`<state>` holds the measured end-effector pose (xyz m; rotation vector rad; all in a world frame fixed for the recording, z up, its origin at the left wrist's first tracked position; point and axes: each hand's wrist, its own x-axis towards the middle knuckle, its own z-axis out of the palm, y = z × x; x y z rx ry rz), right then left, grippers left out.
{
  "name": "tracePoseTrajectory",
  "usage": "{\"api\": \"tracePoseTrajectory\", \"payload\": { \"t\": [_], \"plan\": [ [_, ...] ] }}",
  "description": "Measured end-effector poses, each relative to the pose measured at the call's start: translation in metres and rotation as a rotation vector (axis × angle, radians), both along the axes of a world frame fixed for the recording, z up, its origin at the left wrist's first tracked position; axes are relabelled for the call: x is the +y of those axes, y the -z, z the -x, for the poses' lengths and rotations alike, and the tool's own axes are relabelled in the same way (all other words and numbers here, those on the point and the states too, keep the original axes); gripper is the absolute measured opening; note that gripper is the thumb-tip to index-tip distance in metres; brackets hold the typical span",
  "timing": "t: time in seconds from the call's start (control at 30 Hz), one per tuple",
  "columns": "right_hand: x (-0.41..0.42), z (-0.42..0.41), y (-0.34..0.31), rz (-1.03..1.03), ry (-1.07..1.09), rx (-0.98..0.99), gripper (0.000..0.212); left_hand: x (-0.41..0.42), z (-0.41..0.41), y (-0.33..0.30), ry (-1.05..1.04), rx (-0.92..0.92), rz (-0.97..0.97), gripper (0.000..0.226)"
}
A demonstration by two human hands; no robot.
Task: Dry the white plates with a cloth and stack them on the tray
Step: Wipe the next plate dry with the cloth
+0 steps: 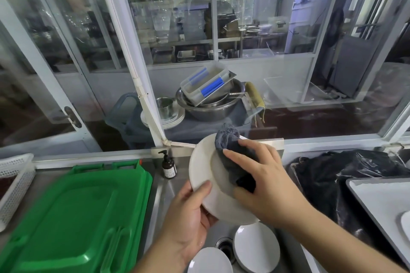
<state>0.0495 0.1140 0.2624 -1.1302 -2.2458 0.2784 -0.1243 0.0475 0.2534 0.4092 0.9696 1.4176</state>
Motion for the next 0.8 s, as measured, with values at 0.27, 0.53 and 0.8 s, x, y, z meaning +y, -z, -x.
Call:
{"api": "tracePoseTrajectory", "payload": {
  "t": [0.27,0.53,0.8],
  "plan": [
    [-0.005,0.021,0.005,-0.101,0.227,0.085,0.047,-0.003,-0.014,-0.004,0.060,0.212,-0.041,0.030],
    [0.007,0.000,-0.020,-0.447,-0.257,-0.065,0.043,-0.006,-0.013,-0.010,0.101,0.318,-0.105,0.036],
    [0.031,-0.005,-0.030,-0.397,-0.071,0.004,0.041,-0.006,-0.003,-0.004,0.089,0.284,-0.118,0.028]
  ]
}}
